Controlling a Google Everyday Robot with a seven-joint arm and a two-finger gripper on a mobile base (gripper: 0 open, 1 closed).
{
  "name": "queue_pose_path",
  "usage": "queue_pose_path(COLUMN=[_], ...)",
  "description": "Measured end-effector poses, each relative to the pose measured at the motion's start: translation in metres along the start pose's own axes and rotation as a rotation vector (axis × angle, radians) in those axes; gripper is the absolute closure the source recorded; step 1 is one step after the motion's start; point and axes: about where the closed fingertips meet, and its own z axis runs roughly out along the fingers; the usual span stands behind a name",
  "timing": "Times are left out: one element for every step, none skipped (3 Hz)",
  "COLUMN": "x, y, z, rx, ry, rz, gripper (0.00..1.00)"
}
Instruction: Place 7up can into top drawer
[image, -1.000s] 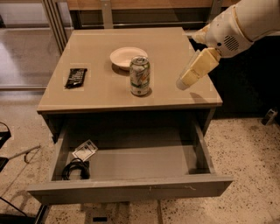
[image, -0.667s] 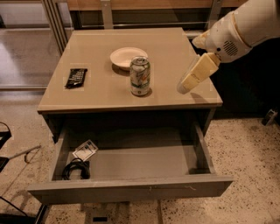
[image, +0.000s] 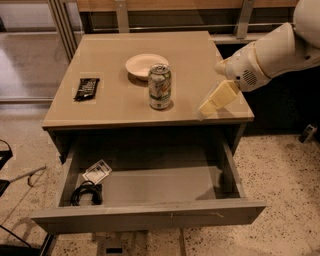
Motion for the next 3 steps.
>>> queue_pose_path(x=[0.0003,-0.0068,-0.0068], y=[-0.0013,-0.0087,-0.0087], z=[0.0278,0.0293,0.0293], rx=[0.015,0.048,0.048], ry=[-0.082,-0.102,-0.102], rz=[-0.016,-0.025,-0.025], gripper=[0.00,0.00,0.00])
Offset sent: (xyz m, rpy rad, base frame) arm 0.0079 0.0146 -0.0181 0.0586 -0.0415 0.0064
